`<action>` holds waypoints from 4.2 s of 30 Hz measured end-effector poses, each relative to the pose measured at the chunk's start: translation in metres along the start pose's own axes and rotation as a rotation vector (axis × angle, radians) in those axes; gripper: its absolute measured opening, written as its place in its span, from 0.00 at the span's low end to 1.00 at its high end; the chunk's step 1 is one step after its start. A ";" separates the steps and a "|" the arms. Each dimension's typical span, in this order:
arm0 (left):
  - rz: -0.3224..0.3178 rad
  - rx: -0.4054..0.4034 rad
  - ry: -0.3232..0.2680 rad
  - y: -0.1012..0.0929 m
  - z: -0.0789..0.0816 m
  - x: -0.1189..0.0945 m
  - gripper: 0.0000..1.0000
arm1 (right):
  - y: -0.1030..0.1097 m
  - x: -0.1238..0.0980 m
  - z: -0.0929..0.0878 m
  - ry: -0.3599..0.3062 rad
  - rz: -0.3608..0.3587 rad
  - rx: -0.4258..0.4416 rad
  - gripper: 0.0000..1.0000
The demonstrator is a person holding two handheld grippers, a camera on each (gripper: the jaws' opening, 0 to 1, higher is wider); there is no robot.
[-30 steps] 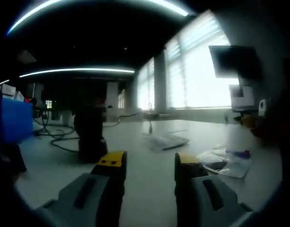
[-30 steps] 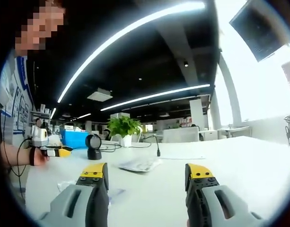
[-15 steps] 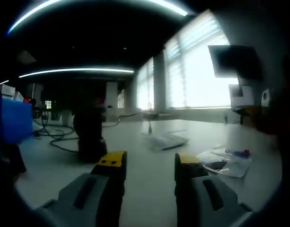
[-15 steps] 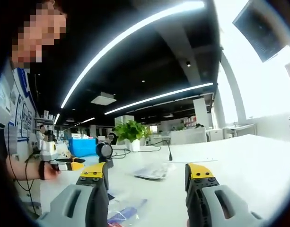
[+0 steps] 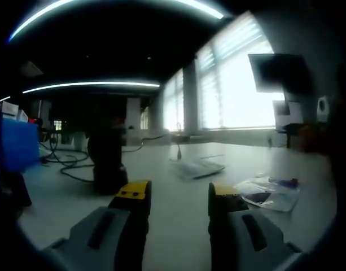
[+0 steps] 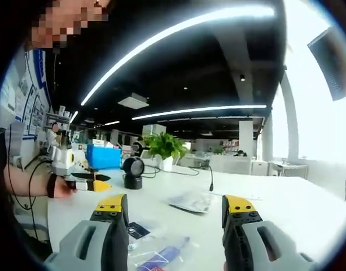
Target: Clip sheet goods on table flip sheet goods clip sheet goods scan sheet goods put sheet goods back to table
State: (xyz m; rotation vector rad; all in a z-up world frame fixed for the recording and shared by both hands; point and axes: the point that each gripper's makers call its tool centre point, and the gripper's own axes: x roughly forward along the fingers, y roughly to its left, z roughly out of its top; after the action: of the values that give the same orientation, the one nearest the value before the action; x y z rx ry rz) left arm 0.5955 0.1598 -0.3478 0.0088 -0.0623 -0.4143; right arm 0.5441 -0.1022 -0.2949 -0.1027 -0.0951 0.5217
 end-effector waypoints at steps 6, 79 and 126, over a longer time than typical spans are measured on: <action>-0.002 -0.001 -0.001 0.000 0.000 0.000 0.33 | 0.026 0.006 -0.007 0.024 0.013 -0.018 0.62; -0.007 0.002 -0.014 -0.002 0.003 -0.001 0.33 | 0.109 0.032 -0.093 0.272 0.136 -0.194 0.51; -0.004 0.001 -0.013 -0.001 0.003 -0.001 0.33 | 0.131 0.017 -0.090 0.308 0.171 -0.036 0.00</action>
State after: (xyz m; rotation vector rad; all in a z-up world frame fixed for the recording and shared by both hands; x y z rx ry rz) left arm 0.5945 0.1592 -0.3450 0.0076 -0.0756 -0.4181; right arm 0.5047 0.0126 -0.3985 -0.2264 0.2064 0.6688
